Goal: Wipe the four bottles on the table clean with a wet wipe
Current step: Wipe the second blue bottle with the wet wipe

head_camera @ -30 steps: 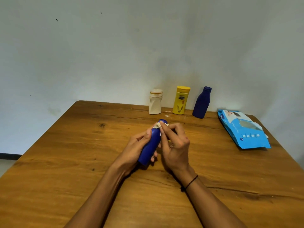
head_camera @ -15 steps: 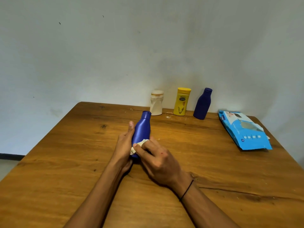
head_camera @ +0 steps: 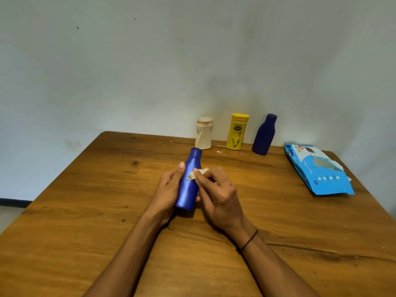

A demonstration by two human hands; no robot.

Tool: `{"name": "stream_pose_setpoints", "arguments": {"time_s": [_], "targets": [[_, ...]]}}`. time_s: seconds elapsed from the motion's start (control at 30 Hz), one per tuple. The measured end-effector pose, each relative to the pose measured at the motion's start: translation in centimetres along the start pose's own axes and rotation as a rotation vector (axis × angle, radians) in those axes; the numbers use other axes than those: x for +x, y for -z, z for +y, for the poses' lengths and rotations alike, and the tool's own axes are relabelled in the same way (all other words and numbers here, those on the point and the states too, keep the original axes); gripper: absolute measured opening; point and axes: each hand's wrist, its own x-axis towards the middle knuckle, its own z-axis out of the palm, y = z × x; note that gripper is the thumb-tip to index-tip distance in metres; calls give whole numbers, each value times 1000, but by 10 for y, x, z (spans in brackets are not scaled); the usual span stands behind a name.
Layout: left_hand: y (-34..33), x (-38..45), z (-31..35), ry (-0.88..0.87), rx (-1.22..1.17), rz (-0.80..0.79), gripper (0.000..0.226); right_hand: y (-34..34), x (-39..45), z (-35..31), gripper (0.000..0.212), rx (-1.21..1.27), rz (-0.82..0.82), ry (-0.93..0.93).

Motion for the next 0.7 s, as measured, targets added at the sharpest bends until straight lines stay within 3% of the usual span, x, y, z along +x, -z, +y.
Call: {"name": "stream_pose_setpoints", "arguments": {"time_s": [0.17,0.33,0.43,0.6,0.7], "targets": [[11,7,-1,-90,103,190,68,-3,-1,-18,30,40,-210,192],[13,10,1,-89,57,282,66,-5,-1,-23,25,5,-247,285],[9,8,-2,-41,45,215,59,-6,-4,-16,29,-22,-161,180],[-5,-4,-3,66,29,-87,52,-6,1,5,32,12,150,-139],[-11,-10,-1,49,59,-83,46,-4,3,6,31,50,189,-197]]}}
